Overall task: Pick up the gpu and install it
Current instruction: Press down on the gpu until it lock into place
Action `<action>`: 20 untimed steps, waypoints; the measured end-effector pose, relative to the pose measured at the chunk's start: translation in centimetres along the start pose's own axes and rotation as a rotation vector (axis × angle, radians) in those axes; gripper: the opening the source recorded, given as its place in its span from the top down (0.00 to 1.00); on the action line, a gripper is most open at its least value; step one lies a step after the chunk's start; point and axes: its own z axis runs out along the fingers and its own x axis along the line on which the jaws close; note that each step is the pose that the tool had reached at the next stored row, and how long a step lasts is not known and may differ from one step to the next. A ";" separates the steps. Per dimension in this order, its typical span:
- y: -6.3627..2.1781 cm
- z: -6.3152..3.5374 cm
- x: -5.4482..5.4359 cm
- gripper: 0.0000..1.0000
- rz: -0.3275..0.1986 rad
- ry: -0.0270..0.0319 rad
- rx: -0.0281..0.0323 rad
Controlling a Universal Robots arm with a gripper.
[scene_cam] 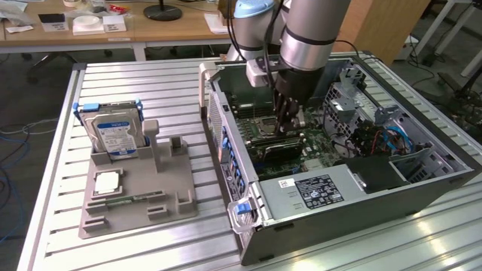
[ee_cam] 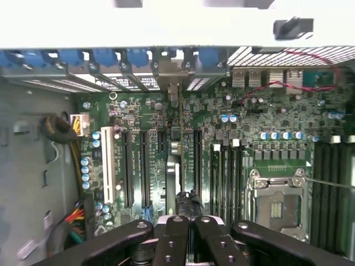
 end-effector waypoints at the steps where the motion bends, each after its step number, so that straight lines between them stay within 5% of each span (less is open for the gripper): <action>1: -0.01 -0.37 0.0 0.89 0.000 0.0001 0.0000; 13: -0.07 -3.25 -0.1 0.89 0.000 0.0007 0.0000; 20: -0.08 -3.48 -0.1 0.89 0.000 0.0008 0.0000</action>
